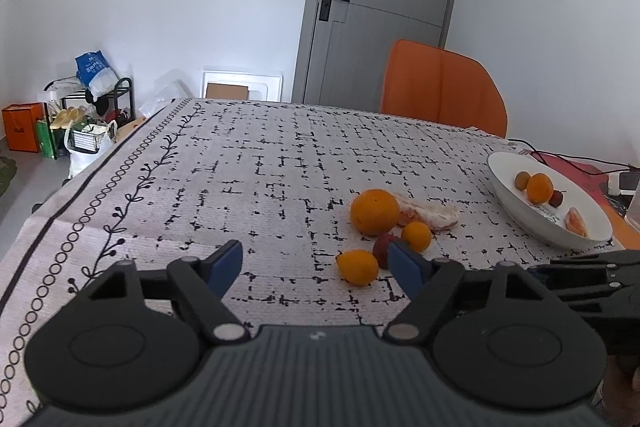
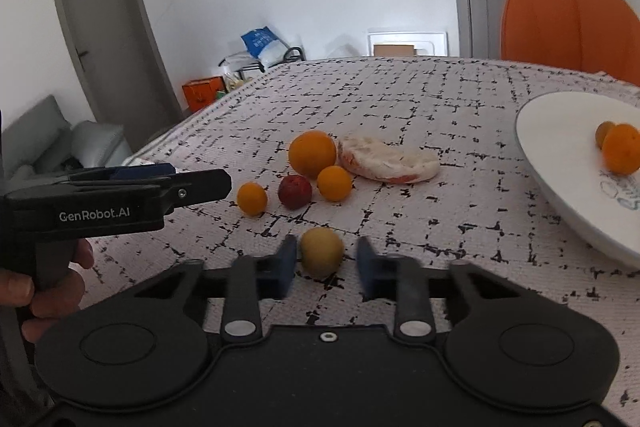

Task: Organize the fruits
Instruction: 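Grasp a yellow fruit with the right gripper while the left grasps a small orange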

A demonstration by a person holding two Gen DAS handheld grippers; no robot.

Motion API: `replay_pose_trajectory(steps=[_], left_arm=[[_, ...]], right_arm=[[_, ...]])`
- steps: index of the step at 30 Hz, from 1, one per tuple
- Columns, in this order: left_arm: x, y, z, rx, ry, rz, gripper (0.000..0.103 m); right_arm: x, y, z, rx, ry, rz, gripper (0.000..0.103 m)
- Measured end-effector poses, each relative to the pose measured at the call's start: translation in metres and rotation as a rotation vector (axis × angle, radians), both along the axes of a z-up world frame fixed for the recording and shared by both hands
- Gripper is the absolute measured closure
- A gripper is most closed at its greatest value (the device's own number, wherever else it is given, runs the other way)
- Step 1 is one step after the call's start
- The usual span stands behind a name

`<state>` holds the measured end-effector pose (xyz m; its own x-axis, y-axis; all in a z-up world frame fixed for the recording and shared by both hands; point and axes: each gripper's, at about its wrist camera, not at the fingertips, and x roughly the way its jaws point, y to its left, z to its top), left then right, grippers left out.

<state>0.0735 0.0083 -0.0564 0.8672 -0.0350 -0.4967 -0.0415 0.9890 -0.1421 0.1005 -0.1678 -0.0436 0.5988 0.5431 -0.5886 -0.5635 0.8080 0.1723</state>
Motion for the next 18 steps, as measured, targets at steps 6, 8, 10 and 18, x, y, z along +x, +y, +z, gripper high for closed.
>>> replay_pose_trajectory(steps=[6,8,10,18], left_arm=[[0.011,-0.006,-0.005,-0.009,0.02,-0.022,0.037],[0.014,-0.007,-0.007,-0.014,0.027,-0.029,0.04],[0.016,-0.009,-0.007,-0.015,0.032,-0.033,0.042],[0.026,-0.017,-0.014,-0.018,0.084,-0.056,0.061]], right_arm=[[0.001,-0.004,0.003,-0.003,-0.01,-0.001,0.08],[0.003,-0.006,0.004,0.0,-0.011,-0.008,0.08],[0.004,-0.01,0.005,0.004,-0.014,-0.014,0.08],[0.013,-0.023,0.008,0.029,-0.024,-0.062,0.08]])
